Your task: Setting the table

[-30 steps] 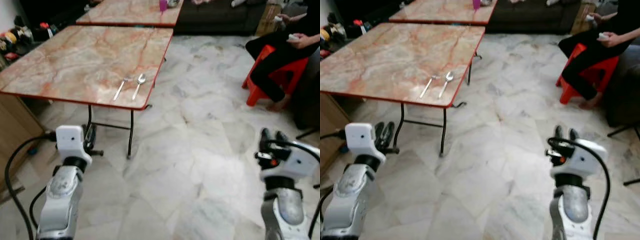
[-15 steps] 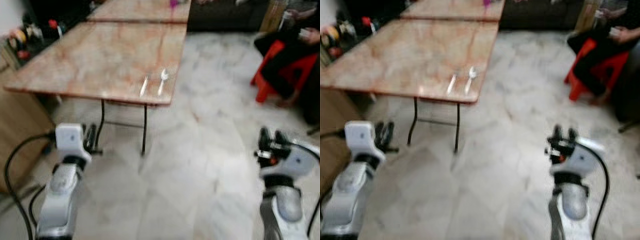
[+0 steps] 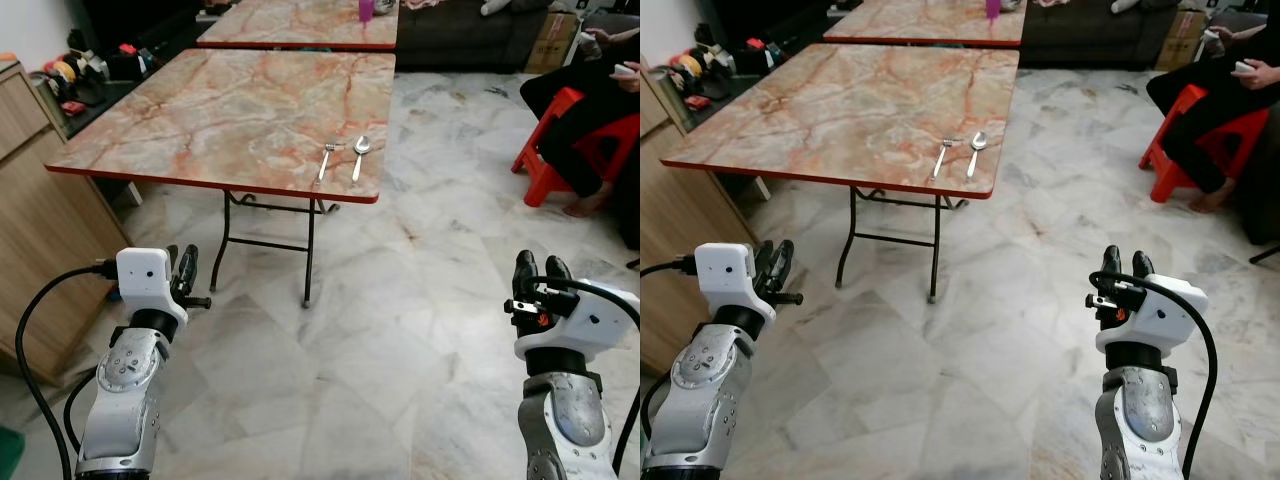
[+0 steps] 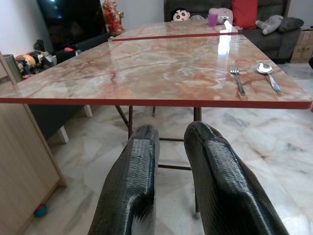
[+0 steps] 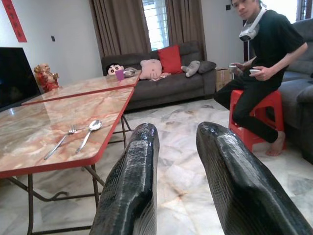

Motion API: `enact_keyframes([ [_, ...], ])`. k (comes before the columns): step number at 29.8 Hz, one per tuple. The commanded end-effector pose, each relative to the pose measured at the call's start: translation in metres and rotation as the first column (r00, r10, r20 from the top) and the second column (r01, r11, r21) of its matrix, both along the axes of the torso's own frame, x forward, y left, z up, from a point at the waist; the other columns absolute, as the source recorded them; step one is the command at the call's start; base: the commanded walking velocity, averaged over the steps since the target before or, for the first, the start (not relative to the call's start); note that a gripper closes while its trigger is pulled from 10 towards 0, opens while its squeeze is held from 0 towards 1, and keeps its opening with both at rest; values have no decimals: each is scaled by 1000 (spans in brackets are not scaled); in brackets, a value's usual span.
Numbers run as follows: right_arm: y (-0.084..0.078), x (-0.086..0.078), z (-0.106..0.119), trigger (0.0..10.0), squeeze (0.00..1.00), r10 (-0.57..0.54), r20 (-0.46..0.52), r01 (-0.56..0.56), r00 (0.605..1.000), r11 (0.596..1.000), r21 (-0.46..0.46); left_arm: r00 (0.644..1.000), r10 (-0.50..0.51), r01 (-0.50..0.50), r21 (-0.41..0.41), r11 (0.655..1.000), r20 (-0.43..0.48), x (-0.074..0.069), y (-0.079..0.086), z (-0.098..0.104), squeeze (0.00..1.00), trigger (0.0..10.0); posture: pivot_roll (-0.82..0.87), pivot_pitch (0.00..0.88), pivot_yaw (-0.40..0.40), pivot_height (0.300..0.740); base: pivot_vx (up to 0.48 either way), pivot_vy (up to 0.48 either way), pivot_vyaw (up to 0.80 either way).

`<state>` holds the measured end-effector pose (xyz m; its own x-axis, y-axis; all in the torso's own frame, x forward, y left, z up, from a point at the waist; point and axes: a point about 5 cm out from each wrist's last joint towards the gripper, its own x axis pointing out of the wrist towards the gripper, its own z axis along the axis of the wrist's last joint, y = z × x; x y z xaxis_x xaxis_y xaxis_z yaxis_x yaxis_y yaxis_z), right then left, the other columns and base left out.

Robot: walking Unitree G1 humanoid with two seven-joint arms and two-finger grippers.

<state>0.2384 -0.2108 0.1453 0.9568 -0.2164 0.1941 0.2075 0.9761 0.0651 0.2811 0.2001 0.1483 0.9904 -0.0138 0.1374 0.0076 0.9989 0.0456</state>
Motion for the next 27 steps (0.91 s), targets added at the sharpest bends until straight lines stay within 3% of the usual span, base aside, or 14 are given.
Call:
enact_keyframes([
  [1, -1, 0, 2, 10000, 0, -3, 6, 3, 1000, 1000, -12, 1000, -4, 4, 1, 1000, 0, 0, 0, 0, 0, 10000, 43, 61, 58, 740, 0, 0, 0],
  [13, 0, 2, 4, 10000, 0, 1, 13, -1, 1000, 1000, -18, 1000, -17, 17, -8, 1000, 5, 1, -2, 1, 0, 10000, 40, 45, 56, 740, 0, 0, 0],
  [27, -1, 2, 4, 10000, 0, 1, 8, -1, 1000, 1000, -21, 1000, -8, 9, -12, 1000, 6, 0, -1, 1, 0, 10000, 46, 65, 50, 740, 305, 0, 0],
])
